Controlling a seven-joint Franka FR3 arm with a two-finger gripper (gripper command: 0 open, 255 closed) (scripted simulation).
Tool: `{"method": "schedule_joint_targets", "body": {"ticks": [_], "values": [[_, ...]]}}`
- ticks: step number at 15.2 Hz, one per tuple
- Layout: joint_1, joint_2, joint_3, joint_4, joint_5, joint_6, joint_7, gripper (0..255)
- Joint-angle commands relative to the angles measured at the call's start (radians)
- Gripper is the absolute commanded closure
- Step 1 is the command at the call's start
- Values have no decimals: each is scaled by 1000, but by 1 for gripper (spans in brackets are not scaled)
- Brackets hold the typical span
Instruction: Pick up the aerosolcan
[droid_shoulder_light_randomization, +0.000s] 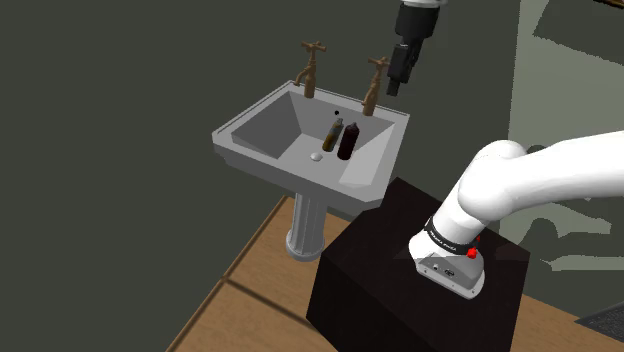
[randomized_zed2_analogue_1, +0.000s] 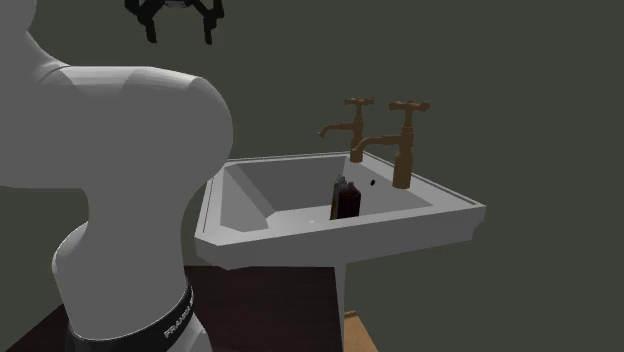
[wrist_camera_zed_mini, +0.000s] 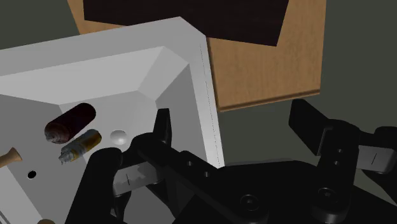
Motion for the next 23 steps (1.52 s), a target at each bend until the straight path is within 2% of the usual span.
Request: {"method": "schedule_joint_targets", "body": {"ticks": [1,7,14,19,23], "values": [[0,0,0,0,0,0,0,0],[-29,63,-109,-93,-44,188,-114,0],[-54,211,-238,-134,-66,411,-250,0],[-55,360,-331,-118,-45,562,-359,0],[-46,501,-403,-76,7,666,-463,0]]}}
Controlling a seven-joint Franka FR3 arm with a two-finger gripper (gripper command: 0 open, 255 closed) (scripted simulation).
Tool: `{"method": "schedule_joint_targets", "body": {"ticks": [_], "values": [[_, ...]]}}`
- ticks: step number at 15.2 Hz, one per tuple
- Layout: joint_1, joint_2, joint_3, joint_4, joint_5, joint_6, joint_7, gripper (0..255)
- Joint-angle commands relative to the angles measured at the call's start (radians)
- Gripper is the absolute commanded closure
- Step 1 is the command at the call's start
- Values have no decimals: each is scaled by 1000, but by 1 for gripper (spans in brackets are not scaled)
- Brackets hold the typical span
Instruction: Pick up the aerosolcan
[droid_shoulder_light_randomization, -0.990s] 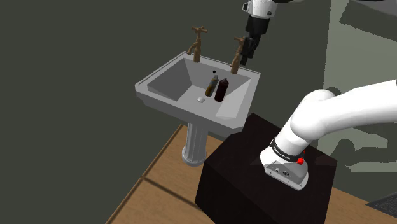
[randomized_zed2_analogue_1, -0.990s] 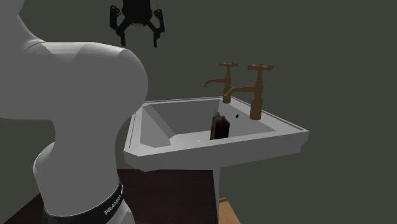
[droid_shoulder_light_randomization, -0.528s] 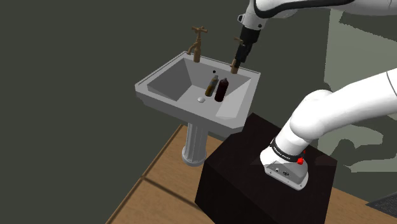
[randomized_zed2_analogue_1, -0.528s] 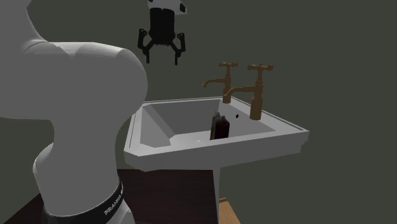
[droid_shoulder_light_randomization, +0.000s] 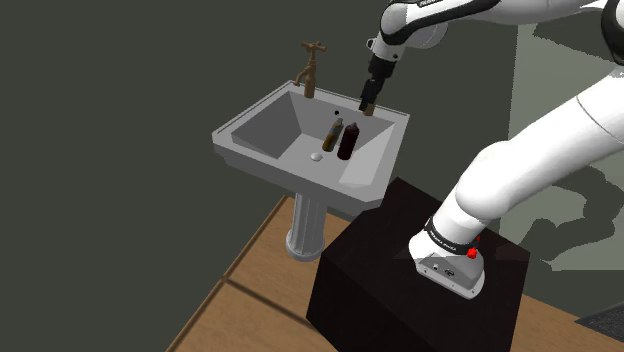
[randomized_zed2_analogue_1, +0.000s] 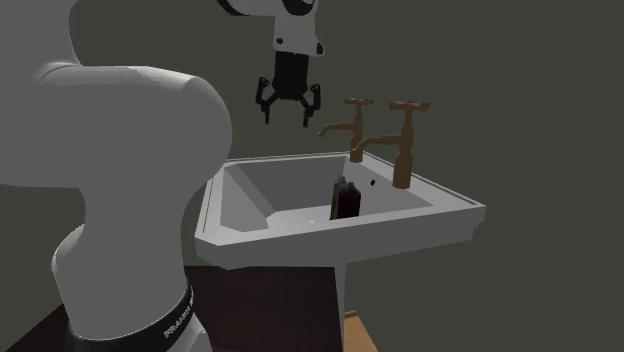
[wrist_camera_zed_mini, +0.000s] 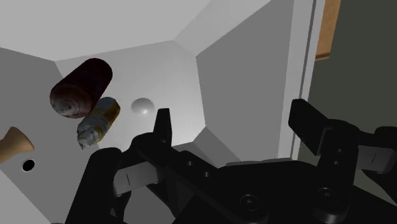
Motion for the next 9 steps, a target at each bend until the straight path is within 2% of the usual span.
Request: {"method": "schedule_joint_targets", "body": {"ticks": [1,5,9], "values": [[7,80,-37,28,35,53,-59,0],[18,240,-98,102,139,127,-188,0],[9,412,-132,203,279,166,-330,0]]}}
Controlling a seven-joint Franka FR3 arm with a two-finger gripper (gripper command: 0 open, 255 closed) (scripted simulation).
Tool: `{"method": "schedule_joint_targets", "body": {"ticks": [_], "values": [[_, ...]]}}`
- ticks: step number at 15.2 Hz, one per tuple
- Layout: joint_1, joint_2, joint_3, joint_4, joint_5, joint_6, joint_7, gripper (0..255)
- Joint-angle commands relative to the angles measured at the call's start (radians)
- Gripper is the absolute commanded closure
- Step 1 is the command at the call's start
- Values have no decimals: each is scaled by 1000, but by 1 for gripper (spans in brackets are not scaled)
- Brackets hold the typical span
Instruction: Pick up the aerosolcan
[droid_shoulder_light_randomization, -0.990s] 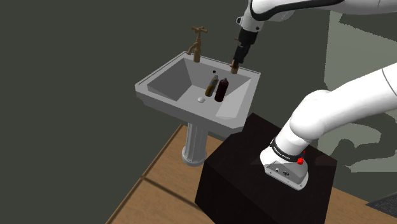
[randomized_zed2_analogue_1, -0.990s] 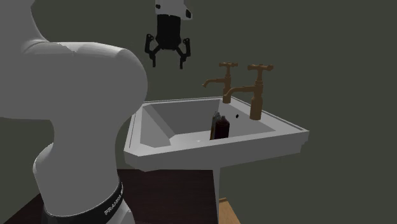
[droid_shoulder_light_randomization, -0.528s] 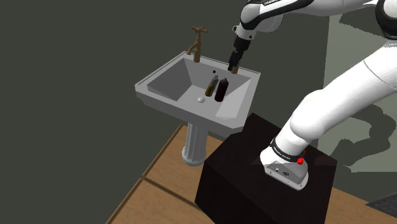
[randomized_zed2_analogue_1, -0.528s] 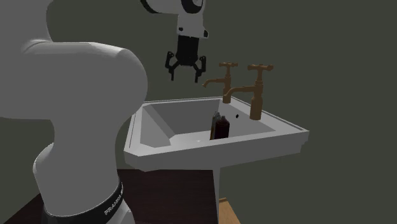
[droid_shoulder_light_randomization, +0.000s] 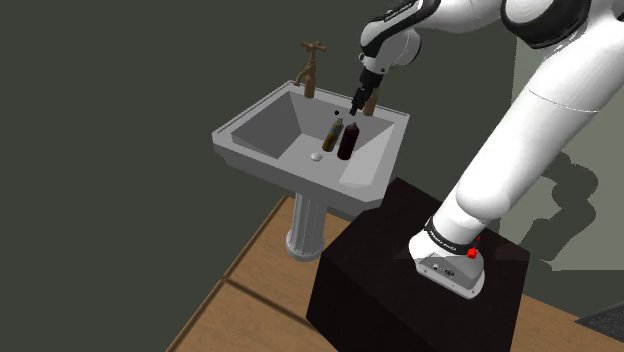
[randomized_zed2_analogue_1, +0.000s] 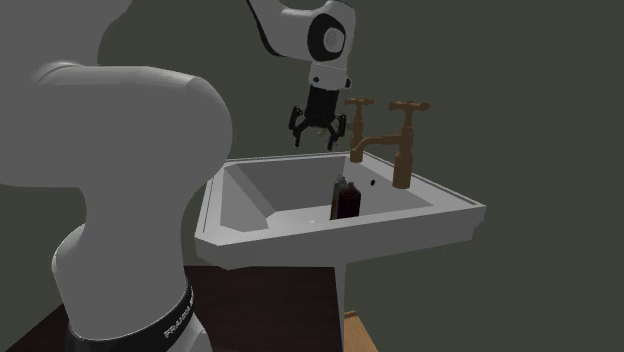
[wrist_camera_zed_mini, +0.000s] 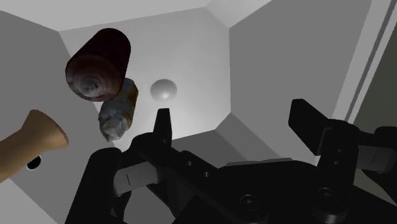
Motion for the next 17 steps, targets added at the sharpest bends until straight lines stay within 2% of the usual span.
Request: {"method": "schedule_joint_targets", "body": {"ticks": [1,6,10,13,17], "values": [[-10,94,-9,61,79,13,-75,0],[-78,310,12,230,247,7,-223,0],[-151,477,51,390,345,-19,-300,0],[-207,602,82,528,398,-46,-335,0],[-222,647,97,550,419,-29,-354,0]]}}
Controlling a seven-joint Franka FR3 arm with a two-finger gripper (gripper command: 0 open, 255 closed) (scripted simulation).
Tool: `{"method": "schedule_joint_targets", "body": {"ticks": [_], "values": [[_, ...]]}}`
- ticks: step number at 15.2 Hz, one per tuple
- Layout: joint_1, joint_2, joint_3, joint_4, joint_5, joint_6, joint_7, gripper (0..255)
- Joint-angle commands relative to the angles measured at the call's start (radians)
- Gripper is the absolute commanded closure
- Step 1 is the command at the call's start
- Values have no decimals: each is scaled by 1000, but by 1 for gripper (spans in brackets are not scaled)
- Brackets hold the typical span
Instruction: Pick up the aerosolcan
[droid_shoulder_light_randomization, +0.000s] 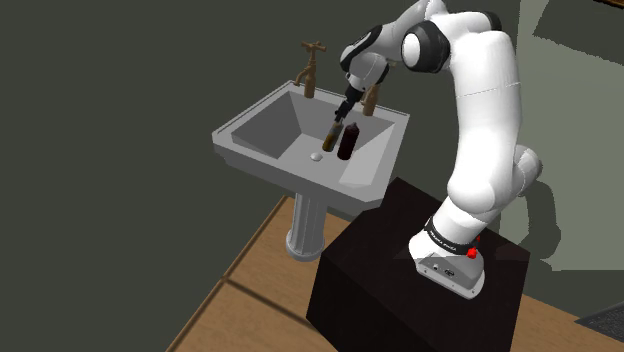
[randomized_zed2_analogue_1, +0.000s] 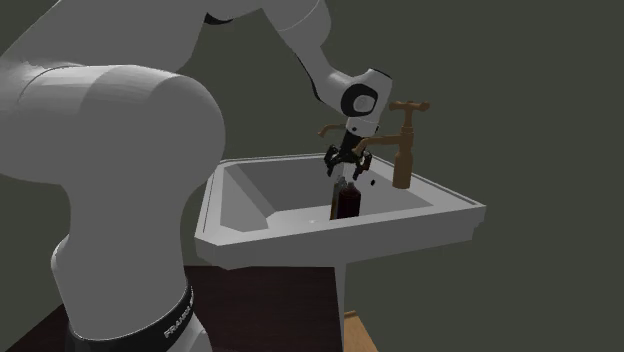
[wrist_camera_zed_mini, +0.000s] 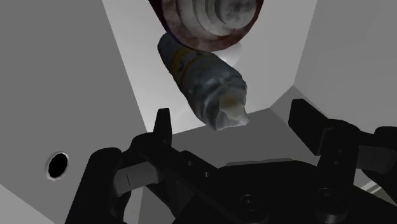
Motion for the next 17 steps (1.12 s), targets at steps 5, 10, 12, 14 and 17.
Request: {"method": "schedule_joint_targets", "body": {"ticks": [5,10,12,14,17], "values": [[-12,54,19,11,29,38,-27,0],[-15,58,19,19,28,33,-26,255],[-15,60,19,22,28,32,-25,255],[-16,57,18,18,27,32,-28,255],[-11,44,17,10,23,31,-22,255]]}}
